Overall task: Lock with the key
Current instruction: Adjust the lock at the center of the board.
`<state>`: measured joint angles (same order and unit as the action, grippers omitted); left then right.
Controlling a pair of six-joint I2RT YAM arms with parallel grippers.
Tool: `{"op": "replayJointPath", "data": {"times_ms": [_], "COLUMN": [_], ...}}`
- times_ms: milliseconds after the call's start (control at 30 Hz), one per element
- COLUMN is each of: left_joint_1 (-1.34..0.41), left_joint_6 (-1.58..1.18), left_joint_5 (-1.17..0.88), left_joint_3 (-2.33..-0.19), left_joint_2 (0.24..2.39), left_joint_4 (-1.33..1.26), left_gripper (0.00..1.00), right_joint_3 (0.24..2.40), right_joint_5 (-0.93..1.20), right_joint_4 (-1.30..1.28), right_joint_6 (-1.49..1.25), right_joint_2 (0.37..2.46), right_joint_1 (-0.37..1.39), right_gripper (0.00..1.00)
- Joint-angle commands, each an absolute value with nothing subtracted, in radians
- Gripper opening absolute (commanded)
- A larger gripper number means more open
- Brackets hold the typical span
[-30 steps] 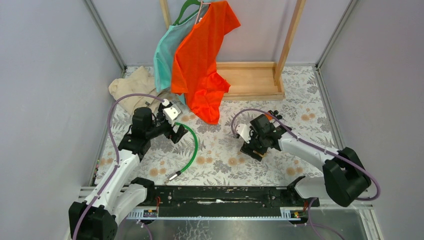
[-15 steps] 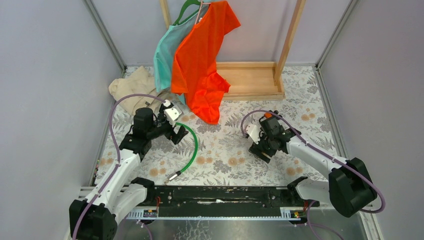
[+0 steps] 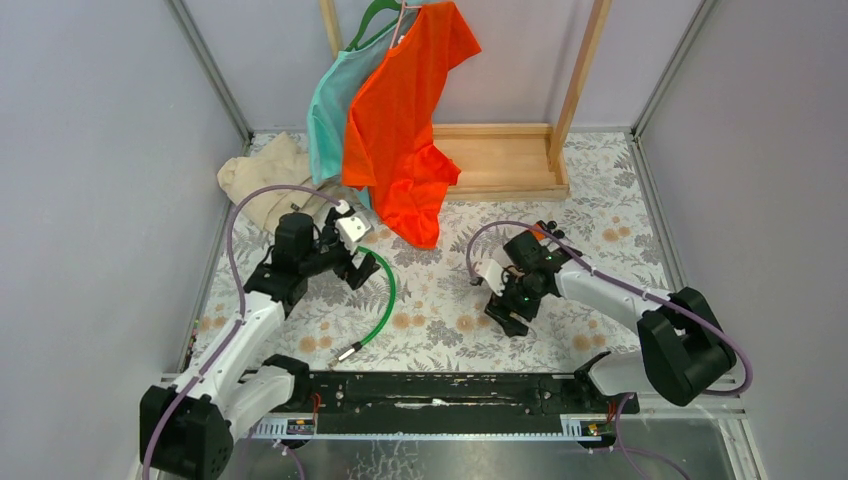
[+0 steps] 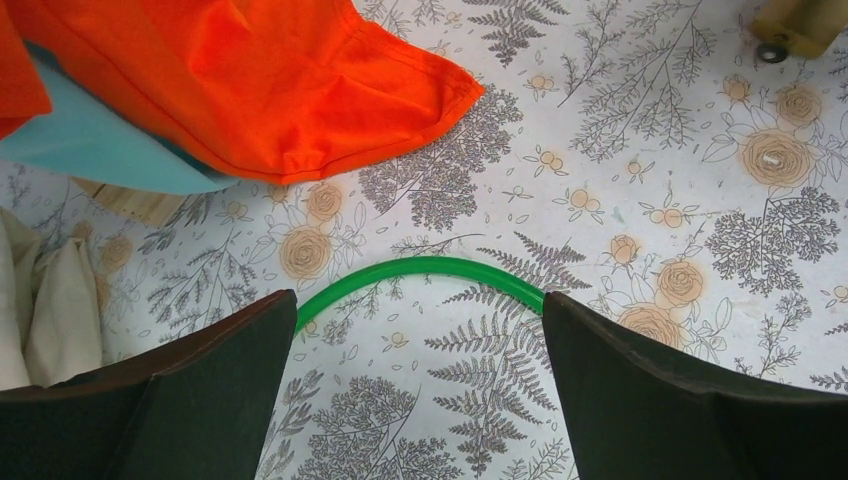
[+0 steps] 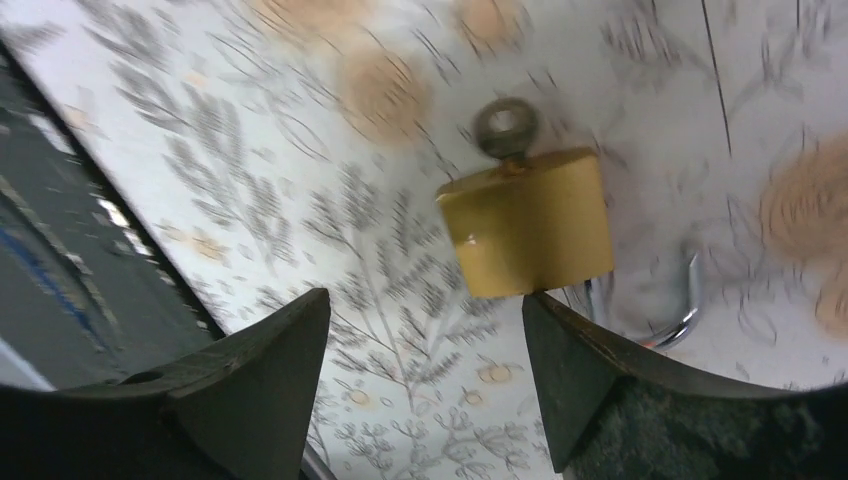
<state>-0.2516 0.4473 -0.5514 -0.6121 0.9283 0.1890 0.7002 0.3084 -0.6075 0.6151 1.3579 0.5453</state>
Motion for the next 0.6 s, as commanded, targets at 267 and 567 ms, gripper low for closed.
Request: {"op": "replayJointPath", "data": {"times_ms": [267,567], "left_joint_1": [-0.478,-0.787], "left_joint_6": [0.587,0.787], "left_joint_5": [-0.515,-0.55], "left_joint_3": [-0.792,-0.974], "left_joint_2": [1.19,1.514], "left_joint_4": [0.253,0.255], "left_gripper": [1.0,1.0], "right_joint_3": [0.755,0.877], "right_joint_5": [0.215,0.217], "right_joint_4": [-0.53,-0.529], "right_joint_6": [0.521,0.341], "right_joint_2": [1.232,1.219], "right_joint_1": [0.596,0.315], "right_gripper": [0.79,0.82]}}
